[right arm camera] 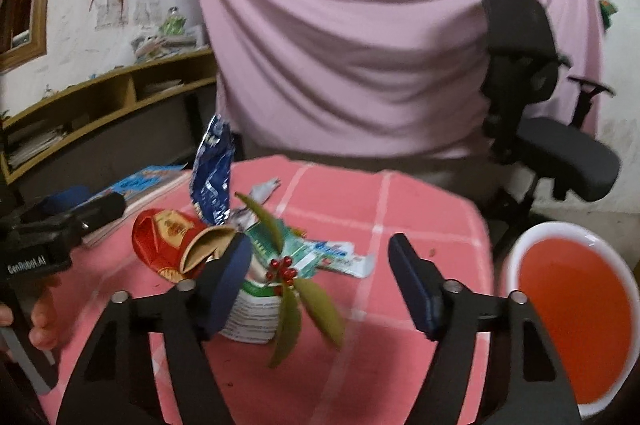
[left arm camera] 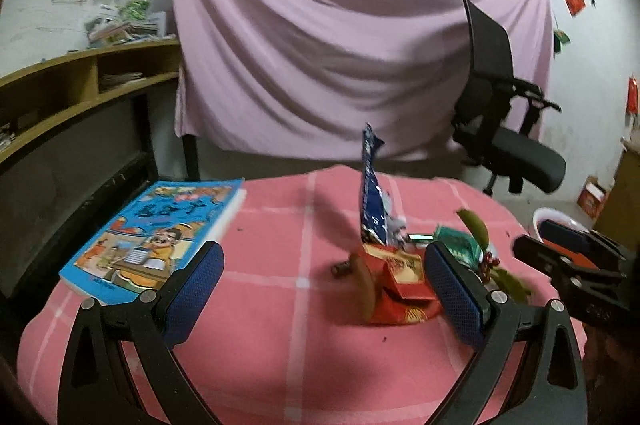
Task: Collect trash
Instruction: 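Grasp the red snack wrapper with the left tool while the right tool grasps the berry sprig, then carry both items to the orange bucket and open both tools to drop them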
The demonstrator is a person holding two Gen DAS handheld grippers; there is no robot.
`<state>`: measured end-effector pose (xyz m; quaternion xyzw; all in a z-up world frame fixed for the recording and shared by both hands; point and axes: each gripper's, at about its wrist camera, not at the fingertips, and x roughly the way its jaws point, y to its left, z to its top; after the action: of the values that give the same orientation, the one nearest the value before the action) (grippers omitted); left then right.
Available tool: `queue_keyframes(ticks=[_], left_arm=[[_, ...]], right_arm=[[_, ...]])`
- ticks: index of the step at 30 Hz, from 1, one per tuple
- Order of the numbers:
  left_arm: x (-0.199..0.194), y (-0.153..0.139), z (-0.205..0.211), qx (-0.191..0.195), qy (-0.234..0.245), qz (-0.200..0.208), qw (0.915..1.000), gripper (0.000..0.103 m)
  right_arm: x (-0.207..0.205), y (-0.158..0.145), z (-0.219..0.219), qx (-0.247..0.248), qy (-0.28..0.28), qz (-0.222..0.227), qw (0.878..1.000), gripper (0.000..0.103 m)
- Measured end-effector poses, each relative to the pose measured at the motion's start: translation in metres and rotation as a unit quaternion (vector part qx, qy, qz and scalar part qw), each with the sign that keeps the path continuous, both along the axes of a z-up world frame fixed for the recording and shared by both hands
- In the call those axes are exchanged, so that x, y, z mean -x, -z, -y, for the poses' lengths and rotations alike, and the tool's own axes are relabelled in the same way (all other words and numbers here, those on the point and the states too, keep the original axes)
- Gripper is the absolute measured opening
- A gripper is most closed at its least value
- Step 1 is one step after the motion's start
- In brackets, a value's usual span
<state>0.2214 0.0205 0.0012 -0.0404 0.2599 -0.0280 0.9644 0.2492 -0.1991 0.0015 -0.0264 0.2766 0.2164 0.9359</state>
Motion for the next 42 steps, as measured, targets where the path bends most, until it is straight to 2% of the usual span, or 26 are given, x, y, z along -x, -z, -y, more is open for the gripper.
queue_keyframes(ticks=[1,2,4,5,7,11,13,15,16,19,25,28,35,39,42], left_arm=[[-0.002,0.001,0.002,0.001,0.006,-0.006,1.0000,0.094],[-0.004,0.002,0.003,0.006,0.017,-0.014,0.9997,0.091],[-0.008,0.005,0.004,0.015,0.030,-0.028,0.9990,0.075],[-0.010,0.006,0.005,0.022,0.038,-0.037,0.9983,0.070],[-0.015,0.010,0.006,0.037,0.053,-0.059,0.9962,0.055],[-0.022,0.015,0.008,0.060,0.074,-0.086,0.9917,0.038],[-0.024,0.015,0.008,0.069,0.077,-0.092,0.9904,0.026],[-0.023,0.014,0.005,0.080,0.078,-0.094,0.9892,0.020],[-0.022,0.013,0.003,0.086,0.080,-0.094,0.9887,0.018],[-0.017,0.009,0.000,0.094,0.080,-0.085,0.9888,0.015],[-0.005,0.003,0.001,0.086,0.072,-0.054,0.9922,0.014],[0.007,-0.005,0.003,0.073,0.058,-0.021,0.9954,0.014],[0.037,-0.015,0.006,0.041,0.028,0.062,0.9968,0.014],[0.049,-0.020,0.012,0.027,0.012,0.095,0.9951,0.014],[0.054,-0.028,0.019,0.042,0.012,0.108,0.9932,0.015]], right_arm=[[-0.004,0.002,-0.002,0.000,-0.008,-0.011,1.000,0.053],[-0.006,0.003,-0.004,0.000,-0.016,-0.020,1.000,0.053],[-0.009,0.006,-0.008,0.004,-0.025,-0.031,0.999,0.053],[-0.009,0.007,-0.010,0.007,-0.029,-0.035,0.999,0.052],[-0.011,0.009,-0.013,0.017,-0.032,-0.041,0.999,0.047],[-0.018,0.015,-0.020,0.029,-0.044,-0.064,0.997,0.041],[-0.022,0.018,-0.022,0.034,-0.049,-0.075,0.995,0.030],[-0.023,0.019,-0.022,0.033,-0.052,-0.081,0.995,0.021],[-0.022,0.019,-0.021,0.031,-0.054,-0.082,0.995,0.015],[-0.017,0.017,-0.021,0.028,-0.057,-0.076,0.995,0.011],[-0.007,0.012,-0.021,0.025,-0.055,-0.046,0.997,0.010],[0.001,0.007,-0.018,0.018,-0.050,-0.019,0.998,0.010],[0.035,-0.011,-0.003,-0.011,-0.026,0.094,0.995,0.010],[0.060,-0.021,-0.002,-0.008,-0.012,0.166,0.986,0.010],[0.076,-0.029,0.006,-0.021,0.002,0.217,0.976,0.010]])
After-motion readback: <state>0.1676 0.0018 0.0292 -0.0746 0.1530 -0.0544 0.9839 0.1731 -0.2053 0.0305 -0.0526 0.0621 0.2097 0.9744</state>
